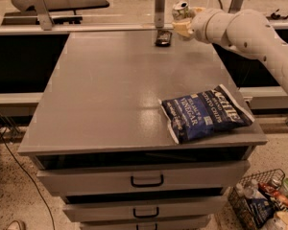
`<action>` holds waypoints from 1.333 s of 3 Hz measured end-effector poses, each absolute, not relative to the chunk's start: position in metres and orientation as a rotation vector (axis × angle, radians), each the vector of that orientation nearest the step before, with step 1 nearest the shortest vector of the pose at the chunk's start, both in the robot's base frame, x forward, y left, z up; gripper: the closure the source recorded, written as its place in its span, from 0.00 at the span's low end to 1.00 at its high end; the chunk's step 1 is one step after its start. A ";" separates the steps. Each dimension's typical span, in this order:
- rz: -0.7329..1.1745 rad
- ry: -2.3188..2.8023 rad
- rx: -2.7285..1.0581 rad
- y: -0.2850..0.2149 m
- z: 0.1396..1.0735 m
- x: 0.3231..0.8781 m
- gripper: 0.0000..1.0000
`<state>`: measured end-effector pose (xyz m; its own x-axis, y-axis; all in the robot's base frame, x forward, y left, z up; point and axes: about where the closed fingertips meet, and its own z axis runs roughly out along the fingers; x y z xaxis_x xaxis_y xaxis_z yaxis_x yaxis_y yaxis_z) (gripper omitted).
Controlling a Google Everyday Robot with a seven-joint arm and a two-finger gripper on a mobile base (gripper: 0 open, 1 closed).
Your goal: Move 7up can near rxbar chocolate
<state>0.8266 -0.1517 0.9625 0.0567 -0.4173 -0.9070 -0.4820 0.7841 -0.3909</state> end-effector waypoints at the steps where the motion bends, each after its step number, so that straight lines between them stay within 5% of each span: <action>1: 0.032 1.564 -0.670 -0.178 0.942 0.855 1.00; 2: 0.039 1.568 -0.603 -0.191 0.927 0.872 1.00; 3: 0.096 1.574 -0.539 -0.192 0.919 0.884 0.84; 4: 0.174 1.570 -0.486 -0.187 0.914 0.897 0.53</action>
Offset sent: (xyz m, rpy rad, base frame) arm 0.0625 -0.0593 -0.0501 0.1341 -0.0216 -0.1489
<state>0.8972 -0.1874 0.9143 0.0113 -0.1969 -0.9804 -0.4072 0.8945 -0.1843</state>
